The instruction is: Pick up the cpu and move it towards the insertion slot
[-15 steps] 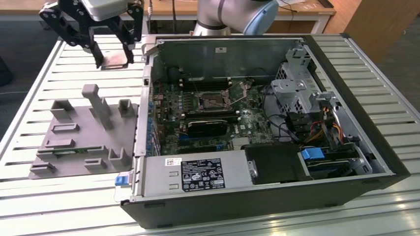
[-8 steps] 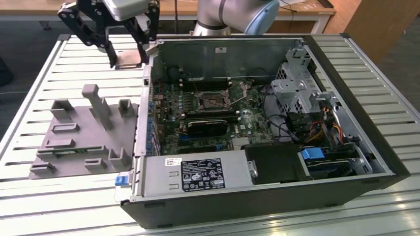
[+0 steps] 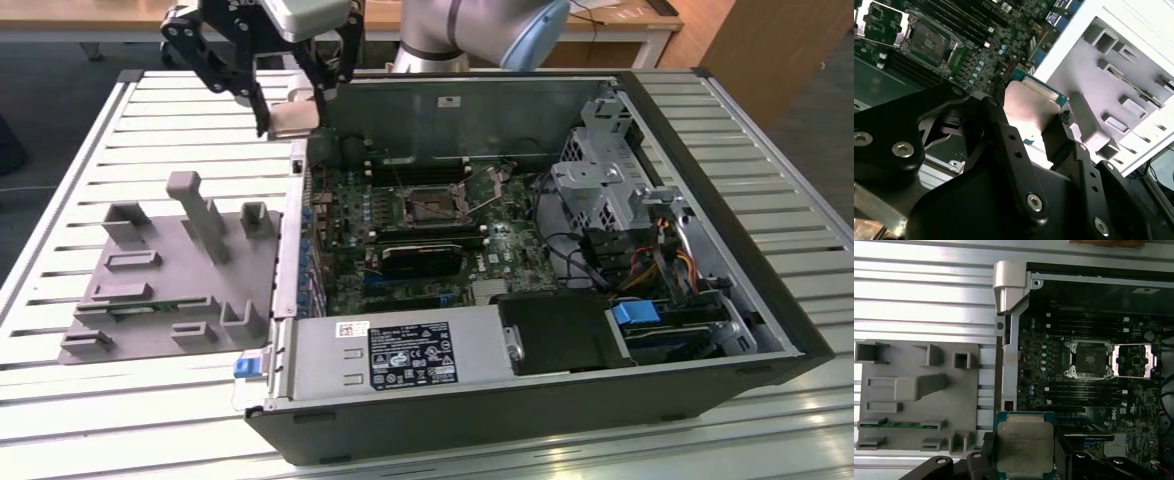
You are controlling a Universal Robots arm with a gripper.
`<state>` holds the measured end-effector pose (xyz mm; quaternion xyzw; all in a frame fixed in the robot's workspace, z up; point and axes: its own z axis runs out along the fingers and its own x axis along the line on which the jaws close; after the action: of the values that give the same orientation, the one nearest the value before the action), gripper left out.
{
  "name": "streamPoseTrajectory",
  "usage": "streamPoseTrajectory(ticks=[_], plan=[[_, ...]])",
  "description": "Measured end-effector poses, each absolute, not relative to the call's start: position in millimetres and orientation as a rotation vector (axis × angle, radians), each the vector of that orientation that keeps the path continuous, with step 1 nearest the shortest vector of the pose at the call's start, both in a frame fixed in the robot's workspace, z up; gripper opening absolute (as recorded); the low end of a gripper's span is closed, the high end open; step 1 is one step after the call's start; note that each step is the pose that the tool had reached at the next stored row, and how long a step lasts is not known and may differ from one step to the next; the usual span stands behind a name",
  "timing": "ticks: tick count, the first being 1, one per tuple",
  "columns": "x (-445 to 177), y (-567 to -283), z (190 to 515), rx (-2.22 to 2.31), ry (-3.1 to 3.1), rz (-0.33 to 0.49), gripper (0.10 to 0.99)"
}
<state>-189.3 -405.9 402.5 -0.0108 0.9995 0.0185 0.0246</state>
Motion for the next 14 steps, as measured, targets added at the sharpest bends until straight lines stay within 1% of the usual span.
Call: streamPoseTrajectory(ticks=[14], plan=[[-139.1,-405.9,402.5,-0.033,3.092,0.057,0.541]])
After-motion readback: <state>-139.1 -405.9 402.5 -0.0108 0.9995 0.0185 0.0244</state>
